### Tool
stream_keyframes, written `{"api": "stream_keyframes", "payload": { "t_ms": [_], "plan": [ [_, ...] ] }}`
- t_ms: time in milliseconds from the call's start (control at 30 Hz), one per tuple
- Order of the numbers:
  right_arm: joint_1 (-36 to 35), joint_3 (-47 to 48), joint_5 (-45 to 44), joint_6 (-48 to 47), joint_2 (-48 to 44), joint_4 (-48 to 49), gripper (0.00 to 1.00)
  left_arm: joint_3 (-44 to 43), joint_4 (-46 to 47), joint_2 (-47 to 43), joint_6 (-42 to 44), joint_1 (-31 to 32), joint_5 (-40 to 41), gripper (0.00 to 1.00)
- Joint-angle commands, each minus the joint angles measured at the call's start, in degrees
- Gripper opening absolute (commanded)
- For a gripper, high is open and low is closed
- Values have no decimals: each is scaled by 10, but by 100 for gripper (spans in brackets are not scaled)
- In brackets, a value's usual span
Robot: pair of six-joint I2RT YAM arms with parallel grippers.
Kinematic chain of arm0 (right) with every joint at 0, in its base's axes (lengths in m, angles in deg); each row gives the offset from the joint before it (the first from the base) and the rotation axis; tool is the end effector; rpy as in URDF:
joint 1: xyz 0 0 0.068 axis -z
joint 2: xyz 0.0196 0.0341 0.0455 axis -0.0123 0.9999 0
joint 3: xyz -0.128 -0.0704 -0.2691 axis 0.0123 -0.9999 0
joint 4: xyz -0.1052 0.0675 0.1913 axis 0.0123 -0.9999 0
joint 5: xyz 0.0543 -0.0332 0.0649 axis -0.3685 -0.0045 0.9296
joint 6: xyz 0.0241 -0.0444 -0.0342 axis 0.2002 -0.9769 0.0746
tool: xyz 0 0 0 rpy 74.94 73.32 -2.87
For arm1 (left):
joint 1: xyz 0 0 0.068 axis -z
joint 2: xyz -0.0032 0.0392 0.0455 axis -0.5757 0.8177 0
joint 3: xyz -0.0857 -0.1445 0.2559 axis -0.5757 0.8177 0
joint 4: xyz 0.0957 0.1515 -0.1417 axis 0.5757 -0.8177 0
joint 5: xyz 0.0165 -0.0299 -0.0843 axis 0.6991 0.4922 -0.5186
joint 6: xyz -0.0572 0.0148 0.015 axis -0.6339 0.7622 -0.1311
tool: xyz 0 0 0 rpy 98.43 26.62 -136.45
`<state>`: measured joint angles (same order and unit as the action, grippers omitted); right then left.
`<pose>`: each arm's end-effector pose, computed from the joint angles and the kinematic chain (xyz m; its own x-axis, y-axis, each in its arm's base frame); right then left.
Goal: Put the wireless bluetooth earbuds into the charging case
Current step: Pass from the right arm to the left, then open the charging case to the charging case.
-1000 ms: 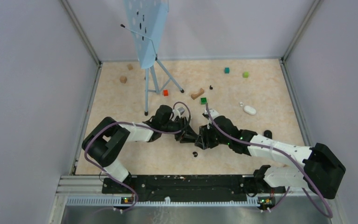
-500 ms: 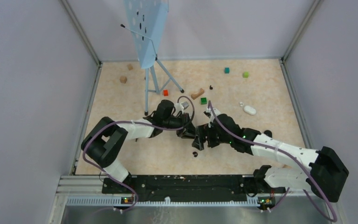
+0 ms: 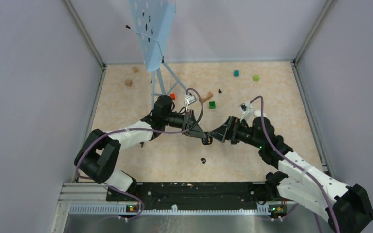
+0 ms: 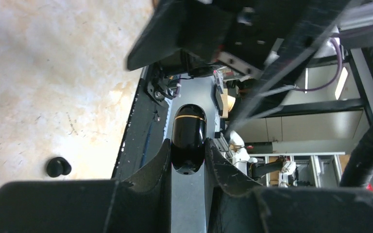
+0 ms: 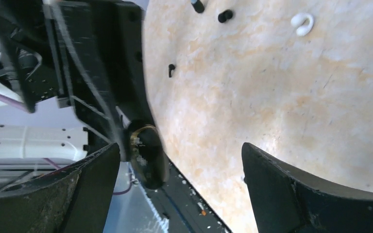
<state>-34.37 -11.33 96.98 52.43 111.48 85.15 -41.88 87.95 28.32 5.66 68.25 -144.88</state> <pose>0.1117 0.0963 0.2836 -0.7387 0.3327 -0.5862 -0.3731 0.5224 0.7667 0.2199 -0.1922 0.2808 -0.9265 0.1830 -0.3288 0.3492 0.0925 -0.9325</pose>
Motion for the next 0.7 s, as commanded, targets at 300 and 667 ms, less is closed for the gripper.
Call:
{"api": "stream_keyframes", "payload": {
  "t_ms": [300,667],
  "plan": [
    [20,-67,84,111,-2,178,86,-45,73,-75,-21,-1,-50,0],
    [60,-132,115,179,-51,266,85,-23,104,-101,-37,-2,-57,0]
  ]
}}
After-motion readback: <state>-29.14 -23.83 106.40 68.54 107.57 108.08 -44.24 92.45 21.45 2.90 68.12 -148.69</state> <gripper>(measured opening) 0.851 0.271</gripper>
